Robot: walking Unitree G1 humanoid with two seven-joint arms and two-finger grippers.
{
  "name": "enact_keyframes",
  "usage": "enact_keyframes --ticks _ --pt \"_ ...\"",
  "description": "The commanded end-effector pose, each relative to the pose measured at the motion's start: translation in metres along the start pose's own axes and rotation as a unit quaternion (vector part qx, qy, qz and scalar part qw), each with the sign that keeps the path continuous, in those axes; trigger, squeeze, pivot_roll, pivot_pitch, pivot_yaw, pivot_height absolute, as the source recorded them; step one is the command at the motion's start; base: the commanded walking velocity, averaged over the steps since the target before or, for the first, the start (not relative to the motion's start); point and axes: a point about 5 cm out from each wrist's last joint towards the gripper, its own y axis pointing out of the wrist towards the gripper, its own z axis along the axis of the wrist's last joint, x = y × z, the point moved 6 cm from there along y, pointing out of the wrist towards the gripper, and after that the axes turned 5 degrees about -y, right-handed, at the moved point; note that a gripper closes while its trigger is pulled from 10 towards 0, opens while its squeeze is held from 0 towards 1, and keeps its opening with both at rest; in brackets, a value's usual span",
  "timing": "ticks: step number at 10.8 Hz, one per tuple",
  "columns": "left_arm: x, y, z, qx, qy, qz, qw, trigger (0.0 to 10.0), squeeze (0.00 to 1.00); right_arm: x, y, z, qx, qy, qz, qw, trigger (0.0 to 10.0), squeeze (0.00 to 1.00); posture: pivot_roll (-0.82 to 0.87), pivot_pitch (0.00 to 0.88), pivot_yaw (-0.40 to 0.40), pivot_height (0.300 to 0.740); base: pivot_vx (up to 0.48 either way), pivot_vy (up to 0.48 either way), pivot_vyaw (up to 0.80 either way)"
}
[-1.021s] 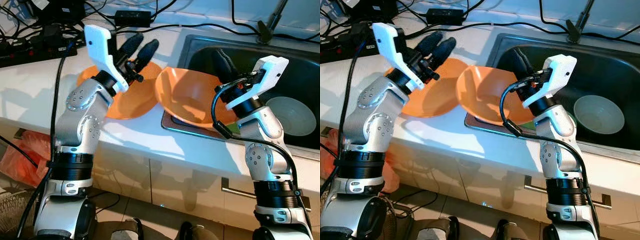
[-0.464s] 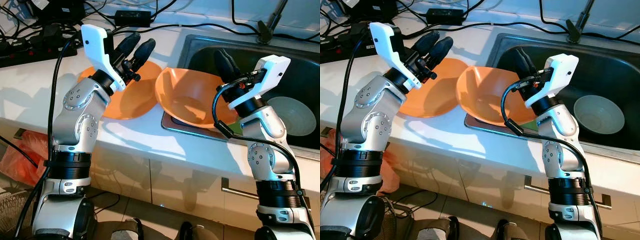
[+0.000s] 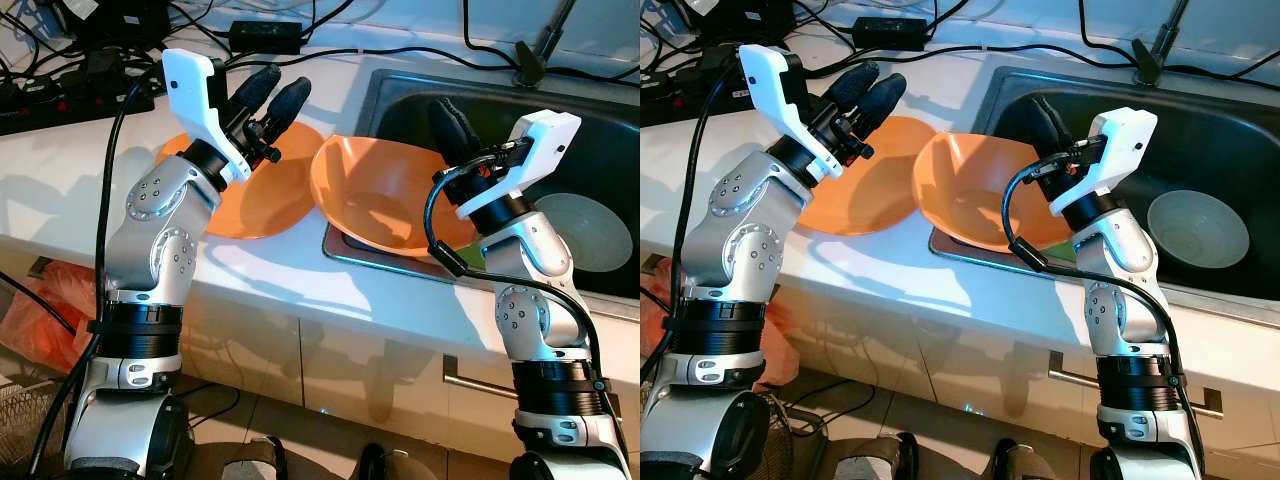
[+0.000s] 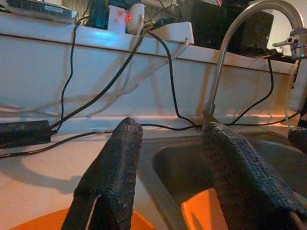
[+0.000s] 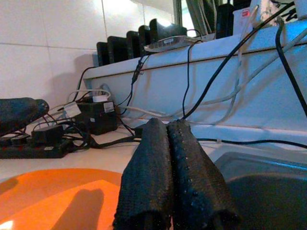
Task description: Kitchen organization
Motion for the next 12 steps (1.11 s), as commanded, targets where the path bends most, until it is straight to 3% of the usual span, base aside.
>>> enact_keyframes --ticks 1,4,5,9,10,12 --pt "0.003 0.002 0.006 0.004 0.002 -0.010 1.000 10.0 0.00 0.001 0.003 0.010 0.011 -0.007 0.000 1.000 10.0 0.00 0.13 0.162 0.016 0.740 0.000 0.000 0.00" --pt "0.004 0.001 0.004 -0.002 0.006 -0.017 1.000 10.0 0.00 0.001 0.003 0.011 0.013 -0.009 0.000 1.000 10.0 0.00 0.13 0.163 0.016 0.740 0.000 0.000 0.00" --pt "-0.011 0.005 0.013 0.037 0.026 0.068 0.997 10.0 0.00 0.005 0.005 0.020 0.029 -0.015 -0.012 0.999 10.0 0.00 0.13 0.146 0.023 0.740 0.000 0.000 0.00" --pt "-0.011 0.003 0.012 0.068 0.092 0.109 0.987 10.0 0.00 0.005 0.006 0.022 0.037 -0.015 -0.022 0.999 10.0 0.00 0.13 0.143 0.021 0.740 0.000 0.000 0.00" --pt "-0.009 0.005 0.005 0.055 0.086 0.114 0.988 10.0 0.00 0.006 0.007 0.023 0.039 -0.013 -0.027 0.999 10.0 0.00 0.12 0.149 0.020 0.740 0.000 0.000 0.00" --pt "-0.003 -0.003 -0.008 -0.009 0.044 0.051 0.998 10.0 0.00 0.009 0.005 0.025 0.038 -0.018 -0.031 0.999 10.0 0.00 0.13 0.159 0.022 0.740 0.000 0.000 0.00"
